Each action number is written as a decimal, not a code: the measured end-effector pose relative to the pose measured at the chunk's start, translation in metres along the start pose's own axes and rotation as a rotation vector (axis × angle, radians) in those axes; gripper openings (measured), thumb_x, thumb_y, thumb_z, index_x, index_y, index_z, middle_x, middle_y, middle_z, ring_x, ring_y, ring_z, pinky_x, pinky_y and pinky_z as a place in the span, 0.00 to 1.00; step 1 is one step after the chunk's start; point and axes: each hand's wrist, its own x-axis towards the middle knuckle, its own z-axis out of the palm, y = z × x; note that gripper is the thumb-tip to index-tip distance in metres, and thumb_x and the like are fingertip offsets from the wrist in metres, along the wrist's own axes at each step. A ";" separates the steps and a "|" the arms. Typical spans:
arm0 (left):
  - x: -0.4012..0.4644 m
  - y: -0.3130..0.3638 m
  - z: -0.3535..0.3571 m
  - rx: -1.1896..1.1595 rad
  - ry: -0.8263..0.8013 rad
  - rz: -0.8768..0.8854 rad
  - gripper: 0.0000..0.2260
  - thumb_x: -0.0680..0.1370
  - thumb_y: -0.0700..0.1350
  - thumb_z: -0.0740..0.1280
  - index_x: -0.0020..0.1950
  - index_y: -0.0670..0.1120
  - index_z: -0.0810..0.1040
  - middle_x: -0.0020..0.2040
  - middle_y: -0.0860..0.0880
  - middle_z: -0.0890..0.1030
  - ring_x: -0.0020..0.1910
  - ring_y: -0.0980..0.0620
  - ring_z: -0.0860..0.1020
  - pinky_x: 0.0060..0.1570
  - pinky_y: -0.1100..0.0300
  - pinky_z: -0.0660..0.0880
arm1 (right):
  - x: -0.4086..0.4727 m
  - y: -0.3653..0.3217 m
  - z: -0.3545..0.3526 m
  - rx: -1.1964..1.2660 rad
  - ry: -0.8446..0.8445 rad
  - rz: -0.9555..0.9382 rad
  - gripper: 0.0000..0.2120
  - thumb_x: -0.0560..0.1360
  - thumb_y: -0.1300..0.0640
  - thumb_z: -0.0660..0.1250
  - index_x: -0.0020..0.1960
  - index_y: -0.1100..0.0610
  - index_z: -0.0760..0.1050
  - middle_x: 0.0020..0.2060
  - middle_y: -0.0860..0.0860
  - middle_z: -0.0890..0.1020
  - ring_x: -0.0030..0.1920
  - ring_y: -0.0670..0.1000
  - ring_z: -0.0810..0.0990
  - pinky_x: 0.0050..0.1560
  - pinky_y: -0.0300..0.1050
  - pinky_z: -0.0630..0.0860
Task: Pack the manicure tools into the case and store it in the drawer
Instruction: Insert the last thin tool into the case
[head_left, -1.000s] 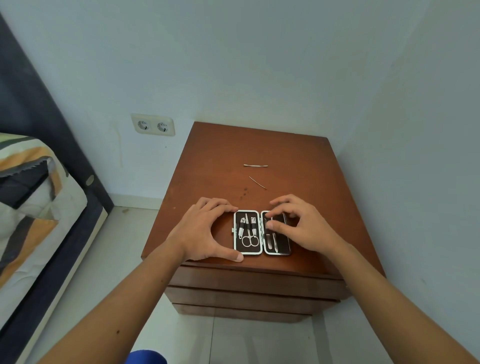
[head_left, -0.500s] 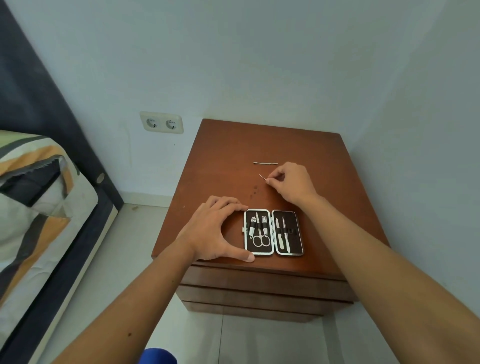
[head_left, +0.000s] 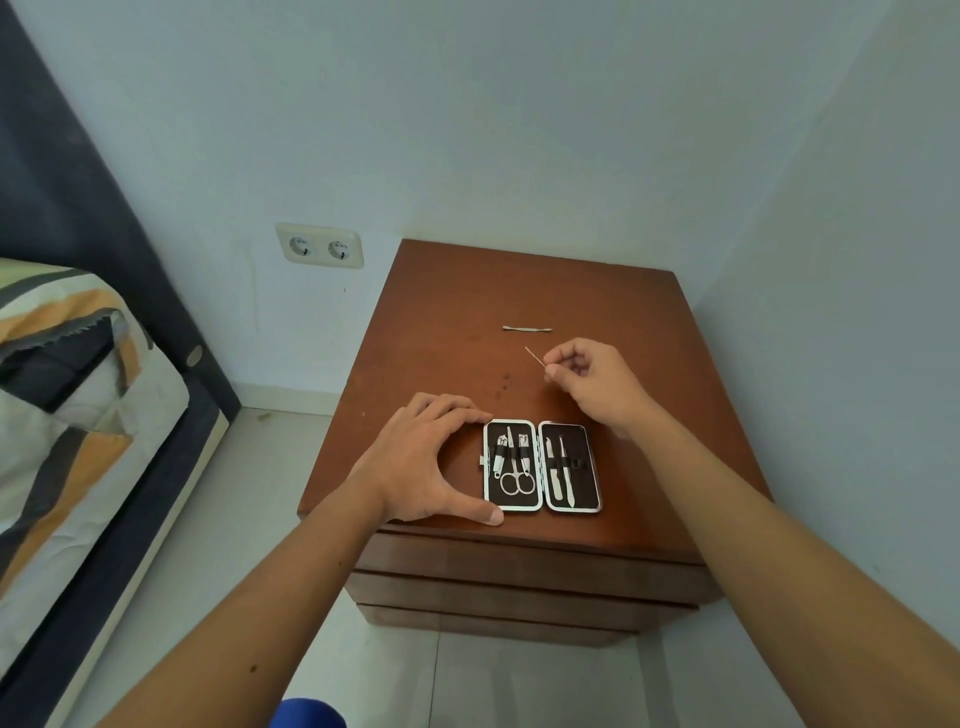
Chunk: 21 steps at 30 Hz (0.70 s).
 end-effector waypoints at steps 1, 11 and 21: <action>0.000 -0.001 0.000 -0.003 -0.001 -0.003 0.52 0.59 0.81 0.74 0.78 0.61 0.68 0.75 0.65 0.66 0.74 0.60 0.61 0.76 0.52 0.63 | -0.005 0.001 -0.004 0.114 -0.018 0.006 0.08 0.79 0.65 0.71 0.52 0.52 0.81 0.42 0.50 0.85 0.41 0.48 0.80 0.45 0.43 0.77; 0.000 -0.001 0.002 -0.008 0.004 -0.005 0.52 0.58 0.81 0.73 0.78 0.62 0.68 0.75 0.65 0.66 0.73 0.61 0.60 0.74 0.54 0.64 | -0.037 0.012 -0.037 0.404 -0.106 0.009 0.24 0.77 0.67 0.73 0.69 0.48 0.78 0.37 0.54 0.83 0.40 0.53 0.81 0.41 0.43 0.80; 0.000 0.000 0.001 -0.011 0.004 -0.009 0.52 0.57 0.82 0.73 0.78 0.62 0.68 0.75 0.65 0.67 0.73 0.60 0.61 0.74 0.51 0.66 | -0.051 0.020 -0.036 0.265 -0.131 0.037 0.13 0.80 0.63 0.70 0.63 0.54 0.81 0.45 0.54 0.89 0.40 0.47 0.79 0.42 0.40 0.76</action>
